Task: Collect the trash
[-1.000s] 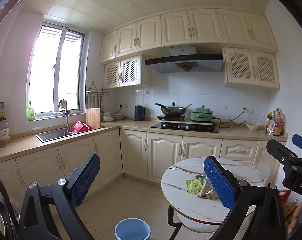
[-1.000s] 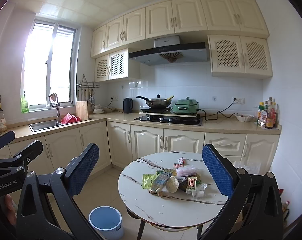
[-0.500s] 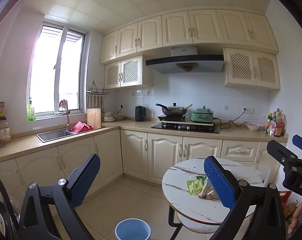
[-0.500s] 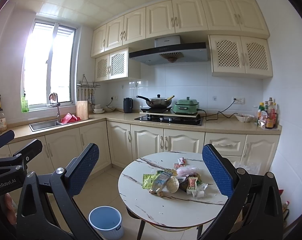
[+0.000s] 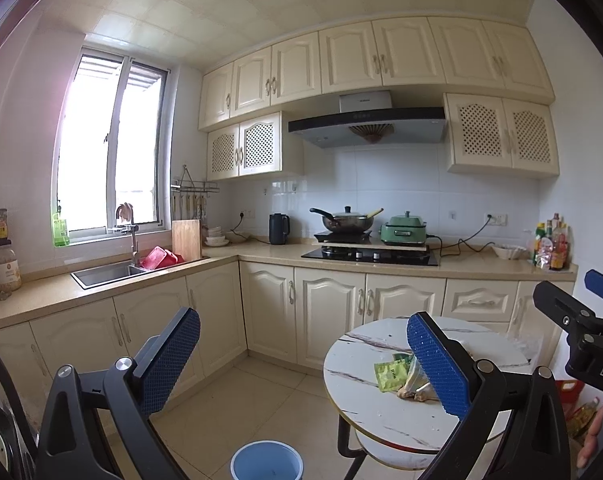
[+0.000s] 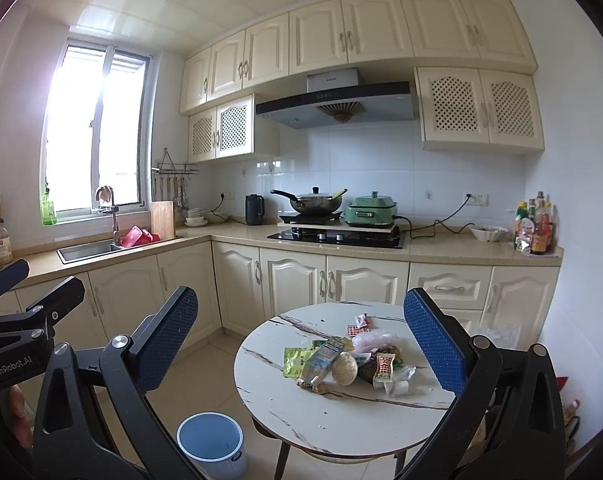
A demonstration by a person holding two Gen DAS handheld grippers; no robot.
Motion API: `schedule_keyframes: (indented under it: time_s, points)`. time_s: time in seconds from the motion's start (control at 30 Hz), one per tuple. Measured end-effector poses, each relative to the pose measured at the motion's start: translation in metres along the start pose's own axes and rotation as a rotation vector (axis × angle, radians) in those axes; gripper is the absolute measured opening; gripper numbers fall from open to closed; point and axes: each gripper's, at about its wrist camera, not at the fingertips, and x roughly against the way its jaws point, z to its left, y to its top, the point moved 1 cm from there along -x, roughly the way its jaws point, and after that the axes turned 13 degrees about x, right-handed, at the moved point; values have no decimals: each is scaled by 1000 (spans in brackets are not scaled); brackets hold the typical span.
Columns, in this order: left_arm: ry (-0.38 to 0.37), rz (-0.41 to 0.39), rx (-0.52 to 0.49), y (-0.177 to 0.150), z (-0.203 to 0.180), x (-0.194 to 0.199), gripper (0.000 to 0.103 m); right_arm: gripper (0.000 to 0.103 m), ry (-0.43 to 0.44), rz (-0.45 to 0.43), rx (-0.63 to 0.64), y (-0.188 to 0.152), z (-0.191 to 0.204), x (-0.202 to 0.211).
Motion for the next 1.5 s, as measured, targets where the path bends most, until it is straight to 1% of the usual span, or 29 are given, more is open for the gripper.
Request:
schedule_keyframes:
  time_s: [0.23,0.33,0.4,0.53,0.63,0.67,0.73,0.8,0.83,0.9,0.97,1.0,1.07,1.23,1.27,1.33,1.43,1.47,1.5]
  points:
    - [12,26,-20,-10,-6,-35,102,103,-9,34,-45,-13,-19,-25]
    - [14,42,-24,-18,-9,-56,102,103,-13,41,-66,-22,-30,-36]
    - [18,67,-26,-23,-11,-74,102,103,-30,51,-88,-32,-41,-46]
    - [34,144,-36,-39,-16,-118,102,103,-61,100,-127,-57,-68,-68]
    - [23,225,-41,-56,-25,-156,102,103,-84,174,-154,-87,-93,-92]
    - [6,265,-37,-64,-30,-172,102,103,-85,196,-162,-96,-99,-99]
    - [-16,318,-31,-75,-40,-194,102,103,-80,266,-190,-122,-115,-119]
    - [-63,382,-44,-90,-57,-220,102,103,-80,318,-207,-143,-124,-133]
    - [-99,415,-53,-100,-69,-235,102,103,-80,342,-215,-154,-128,-139]
    - [-142,465,-68,-110,-83,-258,102,103,-70,389,-229,-178,-138,-153]
    - [-182,522,-84,-125,-103,-285,102,103,-53,417,-232,-193,-140,-163]
    - [-189,540,-89,-126,-105,-294,102,103,-44,437,-231,-201,-143,-171]
    - [-199,565,-111,-138,-117,-318,102,103,-26,472,-230,-216,-148,-185]
    - [-181,609,-169,-160,-137,-382,102,103,4,533,-236,-241,-152,-215]
    - [-177,616,-173,-166,-140,-394,100,103,14,538,-241,-246,-155,-221]
    - [-175,614,-179,-176,-150,-414,100,103,28,548,-244,-251,-157,-230]
    - [-193,618,-182,-185,-166,-444,94,103,51,558,-237,-256,-158,-241]
    - [-205,623,-183,-188,-169,-455,84,103,56,558,-236,-257,-159,-244]
    - [-219,629,-184,-192,-169,-461,77,103,62,559,-235,-258,-159,-249]
